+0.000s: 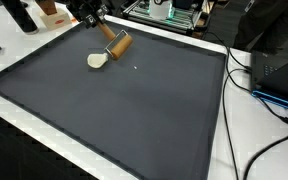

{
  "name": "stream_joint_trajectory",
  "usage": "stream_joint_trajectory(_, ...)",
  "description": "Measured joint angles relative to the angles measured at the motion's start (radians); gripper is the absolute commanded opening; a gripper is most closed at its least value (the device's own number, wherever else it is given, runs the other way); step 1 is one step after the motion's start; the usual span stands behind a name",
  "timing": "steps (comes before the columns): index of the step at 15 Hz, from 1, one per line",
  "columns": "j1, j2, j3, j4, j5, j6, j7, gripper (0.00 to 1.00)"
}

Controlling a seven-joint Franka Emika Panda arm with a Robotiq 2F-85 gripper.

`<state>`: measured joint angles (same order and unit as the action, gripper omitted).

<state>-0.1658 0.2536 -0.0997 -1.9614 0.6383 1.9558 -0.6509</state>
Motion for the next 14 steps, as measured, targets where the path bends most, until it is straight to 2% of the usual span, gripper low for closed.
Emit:
stream_joint_trajectory(7,-0.014,0.007,0.001,0.007,0.009,-0.033,0.069,0.24)
stream_joint_trajectory(14,-0.014,0.006,0.001,0.027,0.004,-0.036,0.217,0.24)
